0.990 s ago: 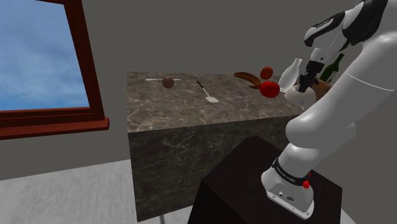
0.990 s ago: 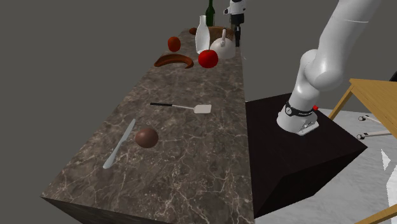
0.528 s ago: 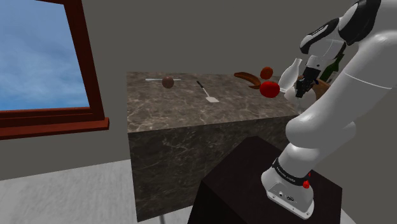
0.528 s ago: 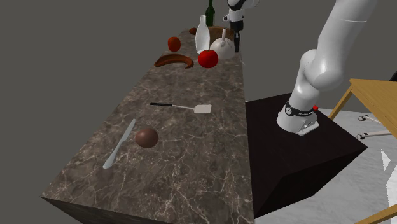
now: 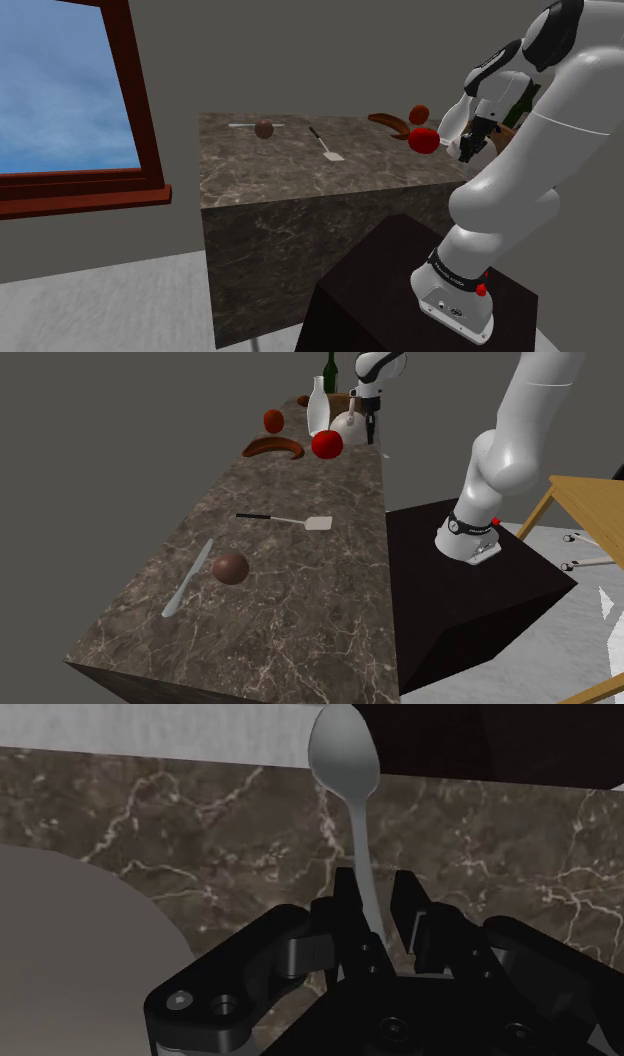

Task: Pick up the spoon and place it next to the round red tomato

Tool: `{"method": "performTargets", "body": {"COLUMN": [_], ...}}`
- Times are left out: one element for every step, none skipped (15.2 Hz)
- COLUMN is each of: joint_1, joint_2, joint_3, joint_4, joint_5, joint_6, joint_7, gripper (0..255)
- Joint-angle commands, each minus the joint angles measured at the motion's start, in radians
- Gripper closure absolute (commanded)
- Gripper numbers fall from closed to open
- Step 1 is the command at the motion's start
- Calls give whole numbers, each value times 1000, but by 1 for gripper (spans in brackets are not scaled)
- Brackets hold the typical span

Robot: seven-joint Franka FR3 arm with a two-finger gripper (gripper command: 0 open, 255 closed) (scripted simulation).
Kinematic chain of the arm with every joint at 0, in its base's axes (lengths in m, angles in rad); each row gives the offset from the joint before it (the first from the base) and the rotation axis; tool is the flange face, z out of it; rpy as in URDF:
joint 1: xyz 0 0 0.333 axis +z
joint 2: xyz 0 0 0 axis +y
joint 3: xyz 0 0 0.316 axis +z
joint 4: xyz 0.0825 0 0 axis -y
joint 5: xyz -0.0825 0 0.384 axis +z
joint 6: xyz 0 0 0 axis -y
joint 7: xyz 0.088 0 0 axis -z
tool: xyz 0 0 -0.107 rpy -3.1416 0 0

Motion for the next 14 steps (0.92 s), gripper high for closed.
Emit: {"method": "performTargets", "body": {"joint_1": [-2,-3,-4,-5,-6,-7,-7,-8,-8,-8,-8,-8,-8,-8], "joint_2": [20,29,37,47,56,65,64,65,65,65,65,65,65,65], "joint_3": [-1,-1,-1,0,0,1,1,1,1,1,1,1,1,1], "joint_4": [-14,-20,-27,-33,-38,-43,-44,-43,-43,-43,-43,-43,-43,-43], "joint_5": [14,20,27,34,41,48,47,47,48,48,48,48,48,48], "joint_6": [28,41,54,67,79,90,90,90,90,90,90,90,90,90], "joint_7": [-11,-15,-20,-26,-31,-36,-36,-36,-36,-36,-36,-36,-36,-36], "gripper": [255,255,255,255,255,255,255,255,255,255,255,255,255,0]}}
